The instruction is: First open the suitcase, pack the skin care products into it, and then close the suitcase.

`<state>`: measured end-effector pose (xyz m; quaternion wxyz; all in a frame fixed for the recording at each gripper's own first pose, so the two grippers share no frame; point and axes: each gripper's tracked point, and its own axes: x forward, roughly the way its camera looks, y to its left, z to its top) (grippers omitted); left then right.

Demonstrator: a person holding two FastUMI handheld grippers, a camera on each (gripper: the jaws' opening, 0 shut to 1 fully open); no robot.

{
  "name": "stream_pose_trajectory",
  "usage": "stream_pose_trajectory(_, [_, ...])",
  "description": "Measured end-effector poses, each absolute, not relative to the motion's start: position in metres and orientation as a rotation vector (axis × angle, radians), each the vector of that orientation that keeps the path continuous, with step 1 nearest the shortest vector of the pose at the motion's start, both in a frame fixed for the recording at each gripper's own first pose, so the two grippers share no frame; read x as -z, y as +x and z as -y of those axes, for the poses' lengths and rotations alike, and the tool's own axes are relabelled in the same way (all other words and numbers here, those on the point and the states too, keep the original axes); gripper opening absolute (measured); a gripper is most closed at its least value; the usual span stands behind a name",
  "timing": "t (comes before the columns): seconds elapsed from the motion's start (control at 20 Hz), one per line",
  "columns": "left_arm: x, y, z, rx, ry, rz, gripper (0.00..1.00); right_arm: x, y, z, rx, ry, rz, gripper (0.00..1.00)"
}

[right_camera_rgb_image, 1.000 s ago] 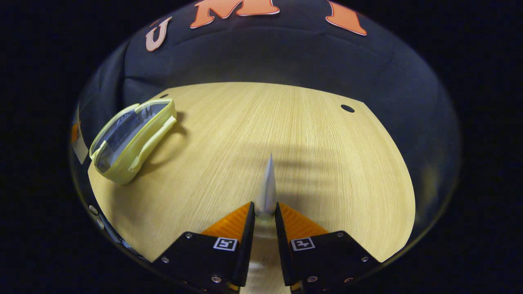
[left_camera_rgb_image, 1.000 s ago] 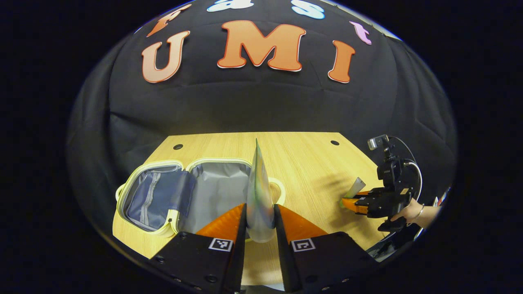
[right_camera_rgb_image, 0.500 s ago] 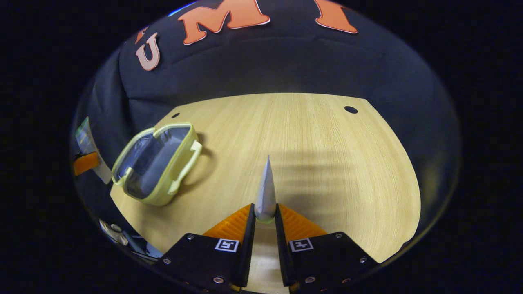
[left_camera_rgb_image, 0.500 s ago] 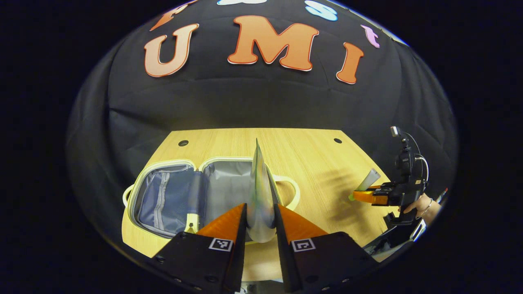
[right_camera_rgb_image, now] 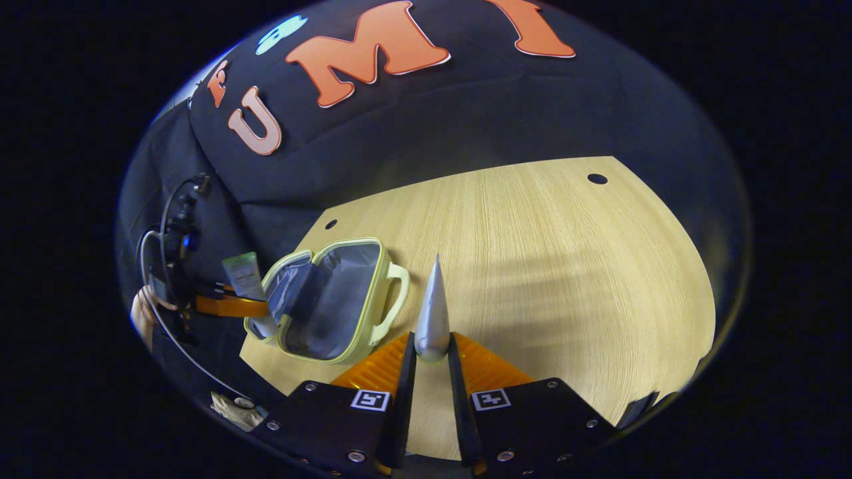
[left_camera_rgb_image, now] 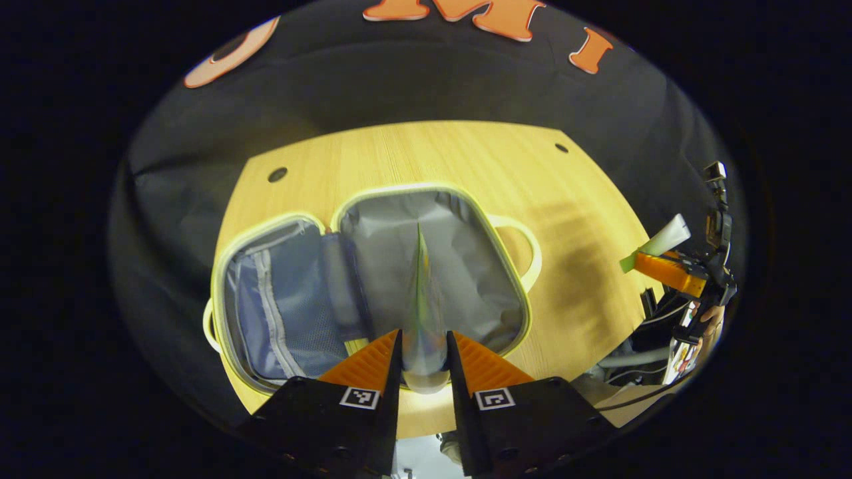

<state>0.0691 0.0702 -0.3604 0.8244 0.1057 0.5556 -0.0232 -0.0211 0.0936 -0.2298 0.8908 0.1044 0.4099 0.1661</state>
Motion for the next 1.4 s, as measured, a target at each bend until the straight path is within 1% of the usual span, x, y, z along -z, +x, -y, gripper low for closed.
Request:
stream_pose_trajectory(0.15, [0.392, 0.088, -0.081, 0.054, 0.182, -1.323, 0.38, 0.227, -0.036, -0.100, -0.332, 0.239, -0.864, 0.31])
stream_pose_trajectory(0.25, [0.412, 0.093, -0.094, 0.011, 0.178, -1.390, 0.38, 0.230, -0.046, -0.100, -0.316, 0.239, -0.878, 0.31])
stream_pose_trajectory(0.3, [0.421, 0.097, -0.099, -0.001, 0.178, -1.409, 0.38, 0.231, -0.051, -0.101, -0.308, 0.238, -0.884, 0.31])
stream_pose_trajectory(0.35, [0.428, 0.100, -0.102, -0.015, 0.179, -1.421, 0.38, 0.233, -0.056, -0.100, -0.300, 0.238, -0.892, 0.26])
stream_pose_trajectory(0.4, [0.435, 0.103, -0.105, -0.028, 0.177, -1.430, 0.38, 0.235, -0.060, -0.099, -0.290, 0.239, -0.901, 0.31])
stream_pose_trajectory(0.6, [0.443, 0.107, -0.101, -0.030, 0.191, -1.447, 0.38, 0.240, -0.066, -0.087, -0.251, 0.228, -0.924, 0.31])
stream_pose_trajectory(0.65, [0.442, 0.111, -0.099, -0.029, 0.191, -1.434, 0.40, 0.239, -0.065, -0.084, -0.243, 0.216, -0.924, 0.31])
stream_pose_trajectory(0.7, [0.439, 0.113, -0.095, -0.018, 0.175, -1.418, 0.47, 0.238, -0.064, -0.082, -0.242, 0.202, -0.923, 0.31])
stream_pose_trajectory(0.8, [0.431, 0.110, -0.083, 0.002, 0.143, -1.395, 1.00, 0.234, -0.058, -0.083, -0.246, 0.190, -0.919, 0.31])
stream_pose_trajectory(0.85, [0.425, 0.110, -0.080, 0.015, 0.152, -1.375, 0.97, 0.231, -0.055, -0.085, -0.259, 0.186, -0.918, 0.31])
stream_pose_trajectory(1.0, [0.392, 0.105, -0.078, 0.034, 0.182, -1.279, 0.99, 0.216, -0.038, -0.100, -0.315, 0.176, -0.911, 0.31])
stream_pose_trajectory(1.2, [0.333, 0.085, -0.075, 0.061, 0.109, -1.100, 0.99, 0.201, -0.012, -0.143, -0.438, 0.120, -0.938, 0.31])
stream_pose_trajectory(1.35, [0.288, 0.067, -0.095, 0.034, 0.076, -0.957, 0.99, 0.191, 0.008, -0.191, -0.548, 0.074, -0.985, 0.31])
stream_pose_trajectory(1.4, [0.274, 0.061, -0.106, 0.001, 0.071, -0.917, 0.99, 0.188, 0.013, -0.209, -0.584, 0.063, -1.002, 0.31])
